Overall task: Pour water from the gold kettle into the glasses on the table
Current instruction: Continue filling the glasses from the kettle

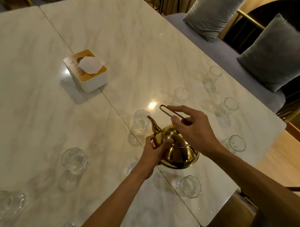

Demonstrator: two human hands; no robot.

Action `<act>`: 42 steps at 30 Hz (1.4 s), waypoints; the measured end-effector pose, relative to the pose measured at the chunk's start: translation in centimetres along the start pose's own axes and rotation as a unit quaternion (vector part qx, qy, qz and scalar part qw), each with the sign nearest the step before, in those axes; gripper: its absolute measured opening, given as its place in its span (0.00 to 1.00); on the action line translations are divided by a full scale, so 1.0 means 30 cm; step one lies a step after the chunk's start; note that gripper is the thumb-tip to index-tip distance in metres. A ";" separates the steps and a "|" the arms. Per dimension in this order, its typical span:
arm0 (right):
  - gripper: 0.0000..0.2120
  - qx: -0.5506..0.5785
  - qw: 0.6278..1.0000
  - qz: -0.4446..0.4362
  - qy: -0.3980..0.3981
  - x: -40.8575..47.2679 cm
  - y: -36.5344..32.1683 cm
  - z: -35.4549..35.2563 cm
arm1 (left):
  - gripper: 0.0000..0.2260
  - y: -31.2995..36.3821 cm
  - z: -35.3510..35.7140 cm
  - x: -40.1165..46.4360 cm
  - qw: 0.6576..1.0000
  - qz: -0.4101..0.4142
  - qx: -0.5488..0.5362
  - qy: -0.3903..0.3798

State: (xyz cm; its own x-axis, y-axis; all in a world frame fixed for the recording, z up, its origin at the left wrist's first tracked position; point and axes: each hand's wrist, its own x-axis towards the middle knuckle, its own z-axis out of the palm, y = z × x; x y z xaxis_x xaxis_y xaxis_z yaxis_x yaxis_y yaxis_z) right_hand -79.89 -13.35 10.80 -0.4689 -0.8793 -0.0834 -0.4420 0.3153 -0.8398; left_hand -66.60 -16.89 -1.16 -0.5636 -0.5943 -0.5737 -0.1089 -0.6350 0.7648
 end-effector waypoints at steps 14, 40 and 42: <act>0.16 0.083 0.980 -0.061 0.172 -0.141 -0.001 -0.134 | 0.34 0.000 0.243 -0.115 0.940 0.251 0.143 0.180; 0.16 0.086 0.978 -0.057 0.181 -0.291 0.288 -0.427 | 0.33 -0.216 0.670 -0.063 0.951 0.173 0.127 0.224; 0.16 0.090 0.981 -0.050 0.167 -0.287 0.304 -0.431 | 0.34 -0.234 0.679 -0.055 0.953 0.160 0.122 0.228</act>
State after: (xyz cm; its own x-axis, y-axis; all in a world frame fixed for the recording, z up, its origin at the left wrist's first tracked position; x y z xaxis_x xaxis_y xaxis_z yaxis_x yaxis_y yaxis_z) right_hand -89.79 1.71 10.80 -0.6670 -0.7277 0.1597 -0.3704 0.1378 -0.9186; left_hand -81.59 -1.40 0.39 -0.1920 -0.9261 -0.3248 -0.2101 -0.2845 0.9354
